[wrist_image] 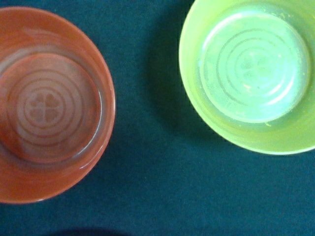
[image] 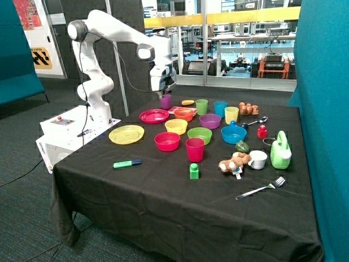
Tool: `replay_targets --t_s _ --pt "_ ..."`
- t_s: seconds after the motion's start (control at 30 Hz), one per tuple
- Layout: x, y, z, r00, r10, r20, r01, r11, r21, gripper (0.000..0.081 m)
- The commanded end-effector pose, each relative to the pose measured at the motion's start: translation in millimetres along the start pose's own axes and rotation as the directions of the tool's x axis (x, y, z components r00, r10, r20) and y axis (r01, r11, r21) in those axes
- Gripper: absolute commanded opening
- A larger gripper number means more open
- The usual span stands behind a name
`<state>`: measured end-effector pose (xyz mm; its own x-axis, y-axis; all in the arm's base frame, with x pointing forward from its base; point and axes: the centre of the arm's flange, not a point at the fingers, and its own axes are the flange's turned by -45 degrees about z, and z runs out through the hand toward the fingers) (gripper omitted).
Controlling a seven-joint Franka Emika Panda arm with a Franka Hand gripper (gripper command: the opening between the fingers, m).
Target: Place the bowls on the appropriate plate
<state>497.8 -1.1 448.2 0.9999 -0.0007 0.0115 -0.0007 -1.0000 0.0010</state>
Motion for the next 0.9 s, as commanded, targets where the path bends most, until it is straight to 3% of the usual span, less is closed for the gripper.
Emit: replay_targets --t_s 0.0,0.07,0.13,0.17,0.2,0.3,0.47,0.73,0.87 --pt "2.3 -1.1 -1.8 0.895 -0.445 0.0098 0.445 0.895 0.006 0.0808" --pt "3.7 -0.5 1.3 0.899 -0.439 0.0099 0.438 0.899 0.0059 0.0808" --pt "4.7 -0.2 3.0 0.896 -0.443 0.0098 0.443 0.897 0.0059 0.0414" --pt "5.2 0.0 3.7 0.894 -0.449 0.0098 0.449 0.894 0.006 0.0285" --pt "5.6 0.3 4.3 0.893 -0.45 0.0098 0.45 0.893 0.006 0.0248" --pt "6.6 0.8 6.4 0.893 -0.45 0.0098 0.45 0.893 0.006 0.0205" --pt "8.7 0.6 9.8 0.889 -0.458 0.0097 0.458 0.889 0.0061 0.0202" --pt "14.6 -0.7 24.5 0.87 -0.492 0.0095 0.492 0.87 0.0065 0.0232" --pt "16.2 -0.3 38.0 0.872 -0.49 0.0095 0.49 0.872 0.0065 0.0231"
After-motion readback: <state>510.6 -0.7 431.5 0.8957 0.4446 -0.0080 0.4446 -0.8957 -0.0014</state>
